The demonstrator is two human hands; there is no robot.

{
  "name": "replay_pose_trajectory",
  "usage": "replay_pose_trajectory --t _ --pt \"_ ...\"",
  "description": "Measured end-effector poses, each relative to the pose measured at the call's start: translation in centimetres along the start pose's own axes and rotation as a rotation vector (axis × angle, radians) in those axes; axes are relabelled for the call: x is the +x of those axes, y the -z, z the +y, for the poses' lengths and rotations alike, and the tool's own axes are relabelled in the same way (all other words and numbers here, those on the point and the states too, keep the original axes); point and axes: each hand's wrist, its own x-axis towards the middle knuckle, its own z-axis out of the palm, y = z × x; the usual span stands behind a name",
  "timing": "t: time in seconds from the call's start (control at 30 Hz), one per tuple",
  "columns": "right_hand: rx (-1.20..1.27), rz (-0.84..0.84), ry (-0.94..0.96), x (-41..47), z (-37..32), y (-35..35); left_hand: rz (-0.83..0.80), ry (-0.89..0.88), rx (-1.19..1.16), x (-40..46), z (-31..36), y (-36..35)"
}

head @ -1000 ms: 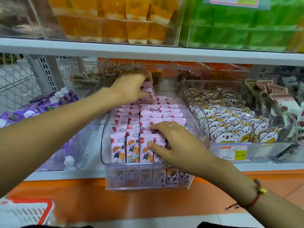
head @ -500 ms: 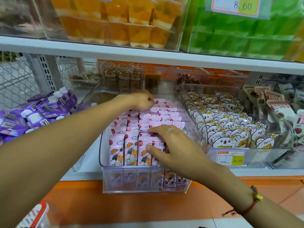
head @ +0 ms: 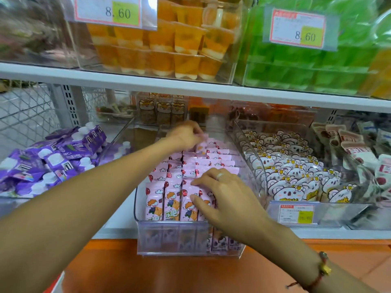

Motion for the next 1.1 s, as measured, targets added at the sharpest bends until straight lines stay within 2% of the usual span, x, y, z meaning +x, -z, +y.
replay_pose_trajectory --t 0.13,0.2,0.33,0.47,0.57,0.63,0.73,0.83,0.93,1.03,1.1 --pt "0.013 -0.005 -0.001 0.1 0.1 0.1 0.162 0.154 -0.61 -1.3 1.7 1.7" --pt "0.017 -0.01 -0.003 0.1 0.1 0.1 0.264 0.18 -0.786 -2.6 2.2 2.1" --pt "0.037 -0.002 -0.002 0.1 0.1 0.3 0.498 0.135 -0.874 -7.0 2.2 2.2" --pt "0.308 0.216 -0.128 0.3 -0.3 0.7 0.647 -0.006 -0.916 -12.0 2.1 3.0" --pt "0.542 0.331 -0.182 0.6 -0.9 1.1 0.595 -0.046 -0.91 -14.7 2.2 3.0" --pt "0.6 0.268 -0.162 0.7 -1.6 1.3 0.528 -0.036 -0.876 -15.6 2.2 2.8" --pt "0.692 0.175 -0.131 1.1 -2.2 1.3 0.45 -0.021 -0.957 -16.0 2.1 2.7" --pt "0.97 0.183 -0.285 1.5 -2.1 1.3 0.422 -0.038 -0.988 -15.9 1.7 2.5" --pt "1.256 0.11 -0.471 1.6 -1.5 1.5 0.378 -0.088 -0.821 -15.9 1.2 1.7" --pt "1.368 0.123 -0.501 1.5 -1.4 1.5 0.291 -0.111 -0.625 -16.1 1.1 0.6" --pt "1.398 0.146 -0.501 1.5 -1.7 1.5 0.251 -0.1 -0.587 -16.3 1.0 0.0"
